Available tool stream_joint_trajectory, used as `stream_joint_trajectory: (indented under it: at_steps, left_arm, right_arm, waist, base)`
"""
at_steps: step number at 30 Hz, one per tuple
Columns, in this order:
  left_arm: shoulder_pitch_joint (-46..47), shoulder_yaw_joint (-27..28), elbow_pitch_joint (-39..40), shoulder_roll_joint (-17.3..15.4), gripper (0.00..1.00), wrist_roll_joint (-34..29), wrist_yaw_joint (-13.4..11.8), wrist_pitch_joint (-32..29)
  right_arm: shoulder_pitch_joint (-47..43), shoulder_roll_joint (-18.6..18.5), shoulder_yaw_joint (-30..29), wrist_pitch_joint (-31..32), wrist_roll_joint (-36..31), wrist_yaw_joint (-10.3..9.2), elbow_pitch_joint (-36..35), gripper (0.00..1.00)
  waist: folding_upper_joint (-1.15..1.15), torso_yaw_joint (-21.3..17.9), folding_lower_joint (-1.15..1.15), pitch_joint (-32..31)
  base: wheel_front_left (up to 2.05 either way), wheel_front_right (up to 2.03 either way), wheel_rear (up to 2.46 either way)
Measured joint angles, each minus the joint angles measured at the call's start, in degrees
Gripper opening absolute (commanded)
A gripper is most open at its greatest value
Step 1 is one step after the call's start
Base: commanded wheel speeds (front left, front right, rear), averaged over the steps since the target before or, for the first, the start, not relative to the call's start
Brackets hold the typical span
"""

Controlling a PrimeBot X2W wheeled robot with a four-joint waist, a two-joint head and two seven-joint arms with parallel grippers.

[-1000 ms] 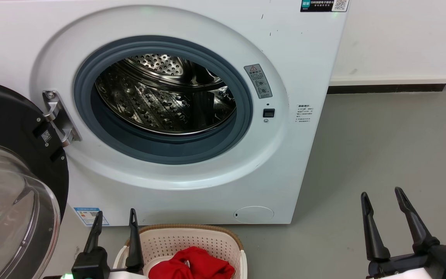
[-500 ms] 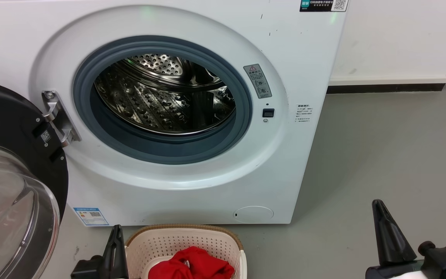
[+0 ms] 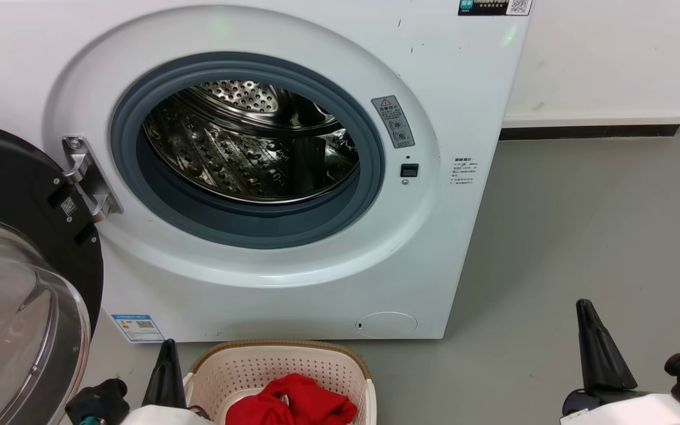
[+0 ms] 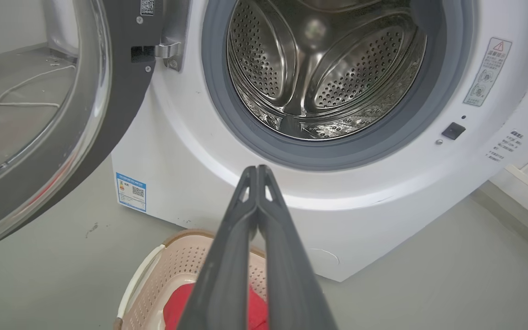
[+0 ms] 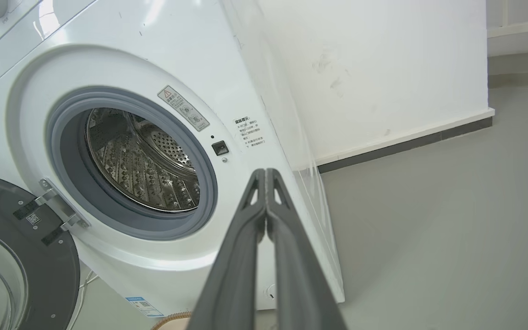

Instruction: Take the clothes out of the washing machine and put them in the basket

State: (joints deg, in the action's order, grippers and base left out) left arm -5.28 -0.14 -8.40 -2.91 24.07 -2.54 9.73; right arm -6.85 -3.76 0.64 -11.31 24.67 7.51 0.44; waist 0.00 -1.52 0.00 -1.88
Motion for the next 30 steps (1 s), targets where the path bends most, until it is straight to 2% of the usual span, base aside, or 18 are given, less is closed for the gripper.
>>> stream_joint_trajectory:
  at_steps: [6, 30]
  left_arm:
    - [1.2, 0.6, -0.6, 0.0, 0.00, 7.8, 1.1, -1.8]
    - [4.6, 2.6, -2.3, 0.0, 0.00, 27.7, 4.1, -6.6]
  right_arm:
    - [1.3, -0.4, -0.1, 1.4, 8.4, 0.00, 1.6, 0.00]
    - [4.8, -1.0, -1.0, 5.8, 29.0, 0.00, 5.4, 0.00]
  waist:
    - [0.00, 0.1, 0.00, 0.2]
    - [0.00, 0.5, 0.00, 0.6]
  base:
    - [0.00, 0.00, 0.00]
    - [0.00, 0.00, 0.00]
